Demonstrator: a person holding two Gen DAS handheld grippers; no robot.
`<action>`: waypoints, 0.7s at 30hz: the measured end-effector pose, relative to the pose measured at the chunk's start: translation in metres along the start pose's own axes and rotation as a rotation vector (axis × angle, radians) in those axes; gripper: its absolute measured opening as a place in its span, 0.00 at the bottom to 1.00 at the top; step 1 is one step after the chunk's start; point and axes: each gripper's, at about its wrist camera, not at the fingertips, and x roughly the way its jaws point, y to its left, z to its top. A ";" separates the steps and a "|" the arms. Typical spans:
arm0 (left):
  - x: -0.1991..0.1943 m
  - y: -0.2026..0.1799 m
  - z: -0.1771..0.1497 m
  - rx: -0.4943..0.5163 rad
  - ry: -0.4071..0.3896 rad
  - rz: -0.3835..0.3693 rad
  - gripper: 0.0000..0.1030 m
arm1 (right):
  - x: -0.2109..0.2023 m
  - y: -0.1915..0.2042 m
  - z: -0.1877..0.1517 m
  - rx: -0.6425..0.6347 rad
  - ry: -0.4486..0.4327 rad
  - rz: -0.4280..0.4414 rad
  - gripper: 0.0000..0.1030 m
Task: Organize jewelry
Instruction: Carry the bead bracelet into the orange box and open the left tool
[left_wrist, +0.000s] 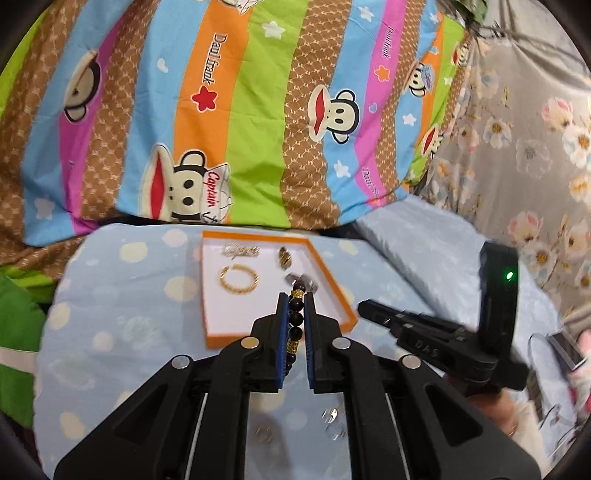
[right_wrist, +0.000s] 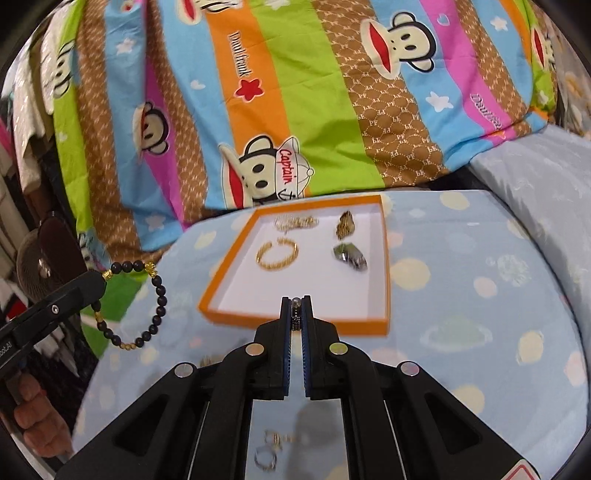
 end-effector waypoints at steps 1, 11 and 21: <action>0.012 0.004 0.007 -0.028 0.014 -0.017 0.07 | 0.010 -0.006 0.007 0.034 0.011 0.023 0.04; 0.145 0.063 -0.003 -0.197 0.222 0.061 0.07 | 0.100 -0.033 0.014 0.118 0.174 0.046 0.04; 0.146 0.065 -0.010 -0.042 0.167 0.314 0.25 | 0.097 -0.038 0.013 0.031 0.082 -0.105 0.17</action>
